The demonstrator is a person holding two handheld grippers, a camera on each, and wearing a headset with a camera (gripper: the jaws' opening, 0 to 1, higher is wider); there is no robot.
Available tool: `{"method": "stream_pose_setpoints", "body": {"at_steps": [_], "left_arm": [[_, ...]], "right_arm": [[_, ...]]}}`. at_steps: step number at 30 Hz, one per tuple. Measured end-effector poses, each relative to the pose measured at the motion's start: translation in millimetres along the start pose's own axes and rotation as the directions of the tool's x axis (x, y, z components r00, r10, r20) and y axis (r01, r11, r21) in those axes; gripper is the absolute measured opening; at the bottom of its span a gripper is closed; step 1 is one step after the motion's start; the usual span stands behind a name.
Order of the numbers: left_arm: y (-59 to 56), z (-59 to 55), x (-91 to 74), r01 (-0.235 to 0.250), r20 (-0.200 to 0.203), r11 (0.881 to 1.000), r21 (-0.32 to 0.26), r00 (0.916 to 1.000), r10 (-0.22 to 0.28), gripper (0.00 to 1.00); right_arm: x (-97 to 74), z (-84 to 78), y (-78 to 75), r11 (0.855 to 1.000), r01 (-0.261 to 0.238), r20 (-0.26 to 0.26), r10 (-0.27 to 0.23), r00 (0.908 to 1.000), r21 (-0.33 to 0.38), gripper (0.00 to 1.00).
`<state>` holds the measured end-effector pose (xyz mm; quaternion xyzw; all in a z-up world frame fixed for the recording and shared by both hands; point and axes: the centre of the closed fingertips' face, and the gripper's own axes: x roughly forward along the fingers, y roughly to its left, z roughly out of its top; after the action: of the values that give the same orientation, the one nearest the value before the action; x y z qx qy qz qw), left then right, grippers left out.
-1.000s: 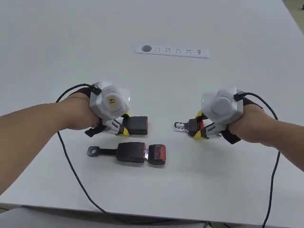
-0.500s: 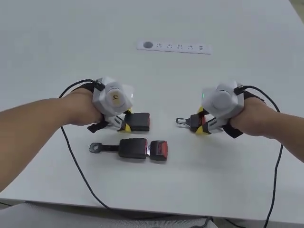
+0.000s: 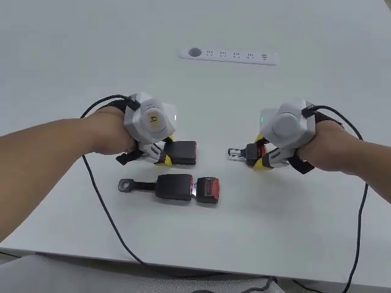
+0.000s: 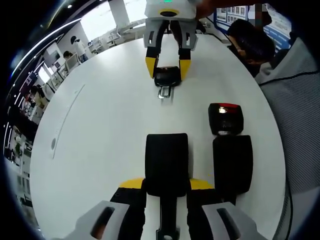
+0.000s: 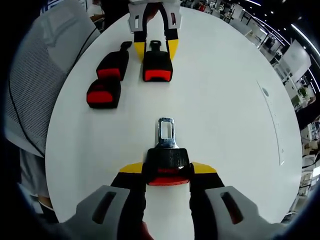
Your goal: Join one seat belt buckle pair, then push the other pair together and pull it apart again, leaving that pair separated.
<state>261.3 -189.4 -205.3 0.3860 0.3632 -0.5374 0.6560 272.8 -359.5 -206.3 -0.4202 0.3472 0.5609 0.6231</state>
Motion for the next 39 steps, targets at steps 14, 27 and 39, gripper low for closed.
{"method": "stream_pose_setpoints", "body": {"at_steps": [14,27,39], "left_arm": [[-0.1,0.1,0.6,-0.002,0.004,1.0,0.004,1.0,0.002,0.32],[2.1,-1.1,1.9,0.009,-0.007,1.0,0.011,0.9999,-0.009,0.32],[-1.0,2.5,0.6,0.013,-0.012,0.999,0.031,0.9998,-0.013,0.32]], "right_arm": [[15.6,40.2,9.8,1.0,-0.016,0.069,0.017,0.9975,-0.022,0.31],[25.0,59.8,11.4,1.0,-0.012,0.088,0.013,0.9961,-0.013,0.31],[28.1,73.6,13.7,0.999,-0.03,0.123,0.033,0.9918,-0.023,0.31]]}}
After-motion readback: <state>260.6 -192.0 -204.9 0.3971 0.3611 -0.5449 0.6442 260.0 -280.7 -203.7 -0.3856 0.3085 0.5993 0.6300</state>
